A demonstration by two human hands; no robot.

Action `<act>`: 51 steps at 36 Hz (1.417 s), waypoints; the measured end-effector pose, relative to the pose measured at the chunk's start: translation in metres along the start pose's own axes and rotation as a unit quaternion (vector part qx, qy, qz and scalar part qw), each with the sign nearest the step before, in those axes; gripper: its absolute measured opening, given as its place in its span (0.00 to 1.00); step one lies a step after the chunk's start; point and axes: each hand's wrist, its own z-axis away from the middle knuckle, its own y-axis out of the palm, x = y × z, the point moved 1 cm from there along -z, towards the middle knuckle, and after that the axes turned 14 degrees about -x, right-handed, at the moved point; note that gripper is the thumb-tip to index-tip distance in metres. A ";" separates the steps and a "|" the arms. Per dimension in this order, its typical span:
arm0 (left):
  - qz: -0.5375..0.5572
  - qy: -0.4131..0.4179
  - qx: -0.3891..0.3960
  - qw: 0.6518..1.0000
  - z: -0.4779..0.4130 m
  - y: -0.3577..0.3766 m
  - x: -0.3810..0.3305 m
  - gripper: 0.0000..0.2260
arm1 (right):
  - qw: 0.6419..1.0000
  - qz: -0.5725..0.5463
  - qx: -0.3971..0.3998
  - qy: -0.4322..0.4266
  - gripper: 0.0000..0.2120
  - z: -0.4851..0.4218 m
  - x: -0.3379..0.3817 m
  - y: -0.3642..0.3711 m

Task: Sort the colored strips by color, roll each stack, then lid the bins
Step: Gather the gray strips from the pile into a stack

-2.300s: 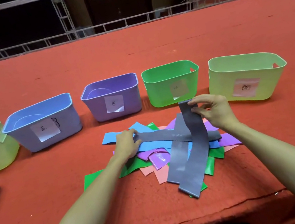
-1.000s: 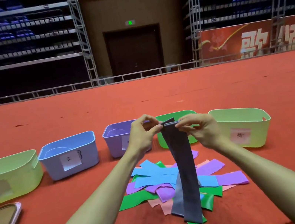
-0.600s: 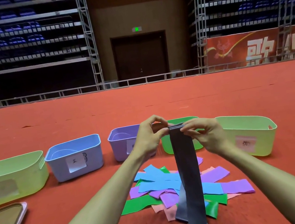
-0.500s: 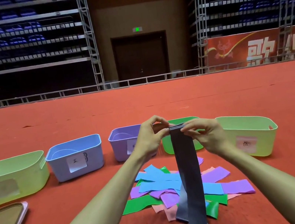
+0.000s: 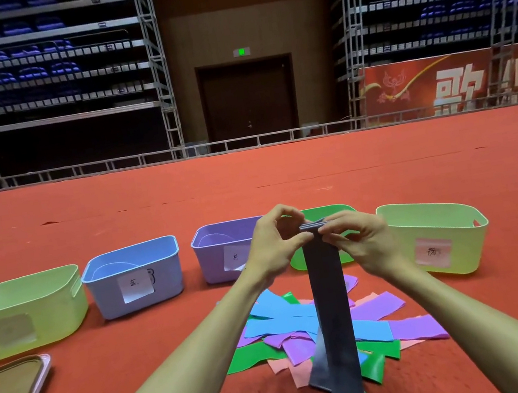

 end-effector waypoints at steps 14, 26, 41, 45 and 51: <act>0.050 -0.007 -0.037 0.998 -0.003 0.006 0.002 0.14 | 0.996 -0.055 -0.009 0.068 0.14 0.005 0.004 0.002; 0.024 -0.021 0.053 0.998 0.013 0.013 0.010 0.32 | 0.998 0.021 -0.063 0.008 0.13 -0.007 0.005 -0.002; -0.044 0.000 0.157 0.987 0.052 0.022 0.038 0.35 | 0.994 0.037 -0.096 0.046 0.13 -0.047 0.007 -0.025; -0.045 -0.038 0.179 0.982 0.065 0.019 0.046 0.34 | 0.990 0.035 -0.119 0.063 0.13 -0.055 0.009 -0.031; -0.053 -0.059 0.201 0.976 0.088 0.018 0.061 0.34 | 0.982 0.053 -0.155 0.093 0.13 -0.061 0.004 -0.041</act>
